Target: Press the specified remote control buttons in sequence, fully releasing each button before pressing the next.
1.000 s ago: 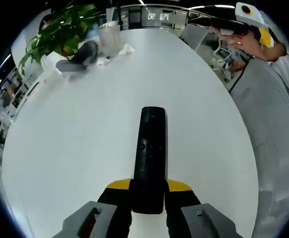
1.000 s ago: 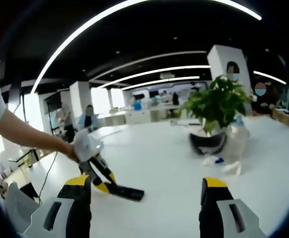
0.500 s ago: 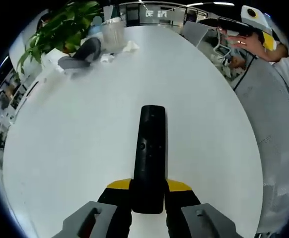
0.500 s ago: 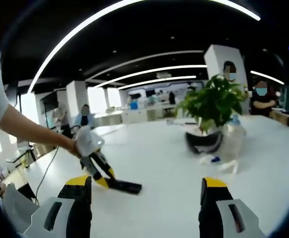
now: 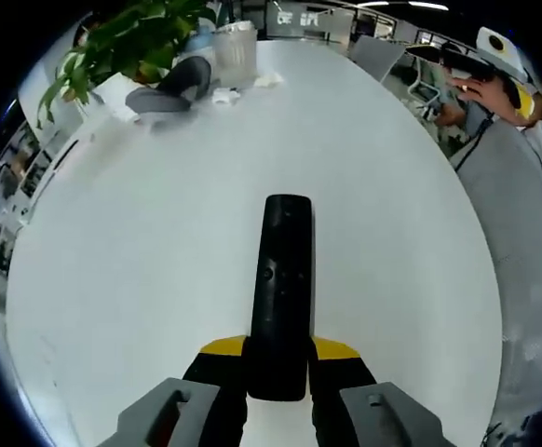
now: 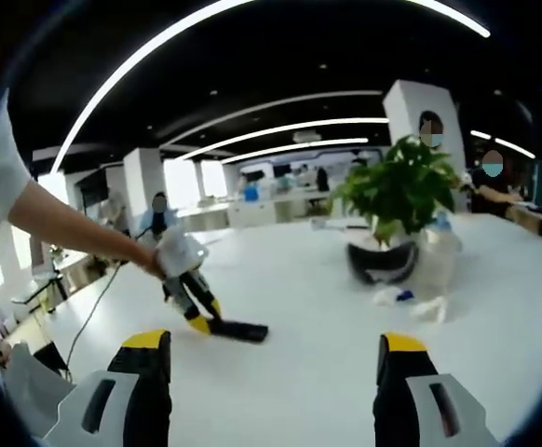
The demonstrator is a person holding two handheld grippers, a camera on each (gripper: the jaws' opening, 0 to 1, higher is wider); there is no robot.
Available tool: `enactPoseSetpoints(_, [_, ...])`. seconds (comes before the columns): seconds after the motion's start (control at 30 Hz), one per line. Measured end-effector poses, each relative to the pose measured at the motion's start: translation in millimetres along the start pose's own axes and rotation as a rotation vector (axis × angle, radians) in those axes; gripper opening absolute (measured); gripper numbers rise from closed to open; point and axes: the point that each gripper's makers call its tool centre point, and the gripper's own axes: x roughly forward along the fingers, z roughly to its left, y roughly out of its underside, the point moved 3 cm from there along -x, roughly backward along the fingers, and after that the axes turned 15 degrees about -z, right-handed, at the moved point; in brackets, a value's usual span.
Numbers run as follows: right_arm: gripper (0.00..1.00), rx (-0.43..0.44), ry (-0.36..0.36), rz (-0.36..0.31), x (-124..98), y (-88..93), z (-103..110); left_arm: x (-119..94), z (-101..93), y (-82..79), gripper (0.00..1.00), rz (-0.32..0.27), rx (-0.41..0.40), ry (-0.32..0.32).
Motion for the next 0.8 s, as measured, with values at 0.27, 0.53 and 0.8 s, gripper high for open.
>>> enactPoseSetpoints(0.27, [0.91,-0.003,0.013,0.002,0,0.2,-3,-2,12.0,1.7,0.24,0.005,-0.003,0.0])
enactPoseSetpoints(0.53, [0.9,-0.009,0.016,0.002,0,0.1,-3,-3,19.9,2.1,0.24,0.025,0.003,0.002])
enactPoseSetpoints(0.8, [0.9,-0.015,0.014,0.0,0,-0.2,-2,-5,17.5,4.6,0.24,0.019,0.02,-0.023])
